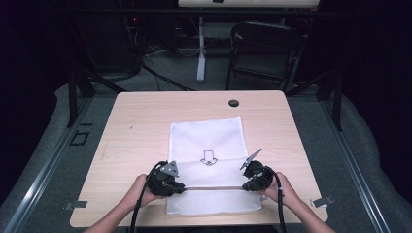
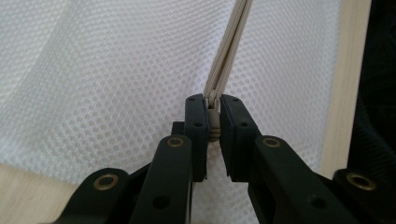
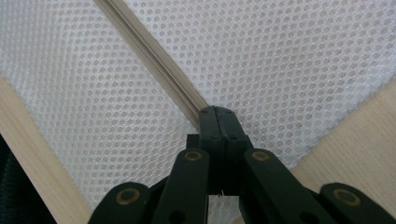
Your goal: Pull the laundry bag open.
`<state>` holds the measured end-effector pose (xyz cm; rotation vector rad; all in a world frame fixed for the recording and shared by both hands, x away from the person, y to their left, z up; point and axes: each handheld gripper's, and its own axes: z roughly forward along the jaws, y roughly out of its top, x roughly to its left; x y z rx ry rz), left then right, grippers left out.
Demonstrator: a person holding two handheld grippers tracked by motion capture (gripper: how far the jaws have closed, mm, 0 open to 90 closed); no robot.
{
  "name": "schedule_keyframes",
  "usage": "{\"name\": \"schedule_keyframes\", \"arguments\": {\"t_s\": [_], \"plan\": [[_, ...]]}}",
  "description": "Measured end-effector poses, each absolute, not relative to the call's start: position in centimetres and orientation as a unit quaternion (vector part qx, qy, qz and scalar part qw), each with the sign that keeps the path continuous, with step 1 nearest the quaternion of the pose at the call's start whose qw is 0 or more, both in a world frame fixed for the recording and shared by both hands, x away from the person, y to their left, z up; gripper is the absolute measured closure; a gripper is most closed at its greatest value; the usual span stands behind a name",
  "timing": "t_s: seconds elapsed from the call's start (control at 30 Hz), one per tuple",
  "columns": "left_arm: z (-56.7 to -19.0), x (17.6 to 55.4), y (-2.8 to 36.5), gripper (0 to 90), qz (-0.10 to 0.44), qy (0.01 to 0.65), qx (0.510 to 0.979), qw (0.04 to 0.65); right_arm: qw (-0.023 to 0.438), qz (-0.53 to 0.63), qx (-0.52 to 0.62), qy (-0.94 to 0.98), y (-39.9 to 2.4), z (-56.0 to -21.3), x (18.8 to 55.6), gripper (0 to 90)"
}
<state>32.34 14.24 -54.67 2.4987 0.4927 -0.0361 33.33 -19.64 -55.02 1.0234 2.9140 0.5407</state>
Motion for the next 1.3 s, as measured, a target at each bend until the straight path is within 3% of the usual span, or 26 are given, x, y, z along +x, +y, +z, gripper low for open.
{"name": "schedule_keyframes", "arguments": {"t_s": [0.77, 1.3], "plan": [[-54.7, 31.8, 18.9, 82.1, 0.004, 0.239, 0.929, 0.284, 0.007, 0.169, 0.327, 0.93, -19.6, -55.0, 33.3, 90.0], [-54.8, 32.0, 19.0, 81.4, 0.0, 0.254, 0.929, 0.271, -0.002, 0.191, 0.327, 0.925, -20.2, -55.1, 33.2, 90.0]]}}
